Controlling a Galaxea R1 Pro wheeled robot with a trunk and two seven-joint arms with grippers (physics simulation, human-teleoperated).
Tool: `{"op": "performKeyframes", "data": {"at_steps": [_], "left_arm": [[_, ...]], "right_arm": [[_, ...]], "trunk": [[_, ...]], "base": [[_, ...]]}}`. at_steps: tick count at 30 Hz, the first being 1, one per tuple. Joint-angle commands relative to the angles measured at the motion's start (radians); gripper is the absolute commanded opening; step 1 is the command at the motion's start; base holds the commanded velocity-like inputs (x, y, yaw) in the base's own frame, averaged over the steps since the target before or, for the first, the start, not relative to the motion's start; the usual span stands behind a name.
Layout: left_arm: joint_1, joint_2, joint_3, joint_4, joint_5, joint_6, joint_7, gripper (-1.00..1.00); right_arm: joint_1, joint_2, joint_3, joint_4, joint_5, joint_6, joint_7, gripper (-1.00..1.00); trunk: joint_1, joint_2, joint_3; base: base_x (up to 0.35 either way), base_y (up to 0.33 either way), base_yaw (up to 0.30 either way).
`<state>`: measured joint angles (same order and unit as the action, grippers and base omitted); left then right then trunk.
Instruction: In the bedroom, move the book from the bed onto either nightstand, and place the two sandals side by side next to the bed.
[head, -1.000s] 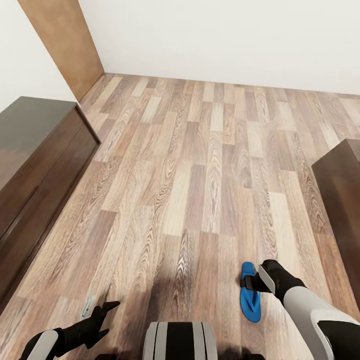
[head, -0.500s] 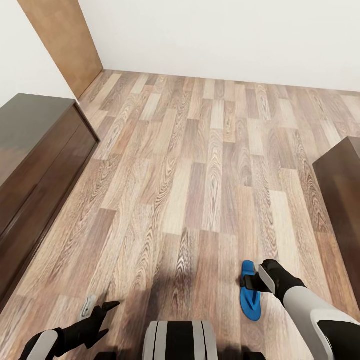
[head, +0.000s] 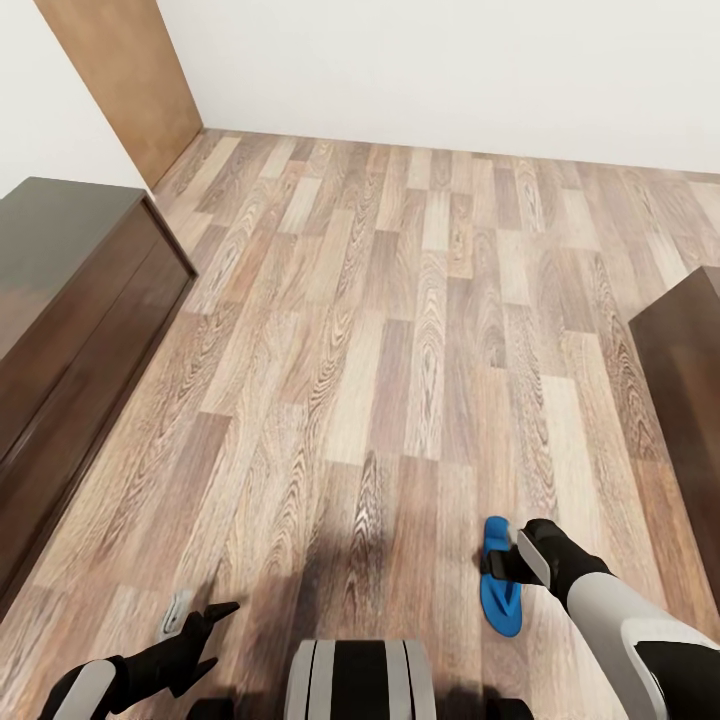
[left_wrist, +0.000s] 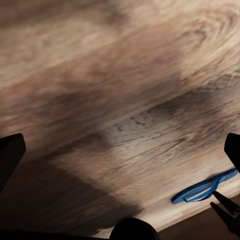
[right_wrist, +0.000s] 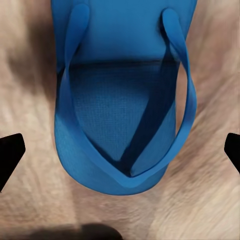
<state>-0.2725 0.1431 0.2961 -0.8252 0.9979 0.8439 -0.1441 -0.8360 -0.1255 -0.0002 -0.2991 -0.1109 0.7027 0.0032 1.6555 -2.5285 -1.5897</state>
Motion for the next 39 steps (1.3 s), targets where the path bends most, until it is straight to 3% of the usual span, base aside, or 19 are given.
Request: {"op": "performKeyframes", "data": {"at_steps": [1,7,31,35,39], "left_arm": [[-0.001,0.0,0.003,0.0,-0.005,0.005,-0.006,1.0],[-0.001,0.0,0.003,0.0,-0.005,0.007,-0.006,1.0],[-0.001,0.001,0.003,0.0,-0.005,0.013,-0.007,1.0],[-0.001,0.001,0.004,0.0,-0.006,0.014,-0.006,1.0],[-0.001,0.001,0.004,0.0,-0.006,0.014,-0.007,1.0]], "right_arm": [[0.0,0.0,0.0,-0.001,-0.006,0.004,0.0,1.0],[0.0,0.0,0.0,-0.002,-0.006,0.005,0.0,1.0],[0.0,0.0,0.0,-0.002,-0.006,0.005,0.0,1.0],[0.0,0.0,0.0,-0.002,-0.006,0.005,0.0,1.0],[0.0,0.0,0.0,-0.002,-0.006,0.005,0.0,1.0]], "trunk": [[0.0,0.0,-0.005],[0.003,-0.002,-0.028],[0.003,-0.002,-0.028],[0.005,-0.003,-0.043],[0.005,-0.003,-0.043]], "base": [[0.0,0.0,0.0],[0.0,0.0,0.0],[0.0,0.0,0.0],[0.0,0.0,0.0],[0.0,0.0,0.0]]}}
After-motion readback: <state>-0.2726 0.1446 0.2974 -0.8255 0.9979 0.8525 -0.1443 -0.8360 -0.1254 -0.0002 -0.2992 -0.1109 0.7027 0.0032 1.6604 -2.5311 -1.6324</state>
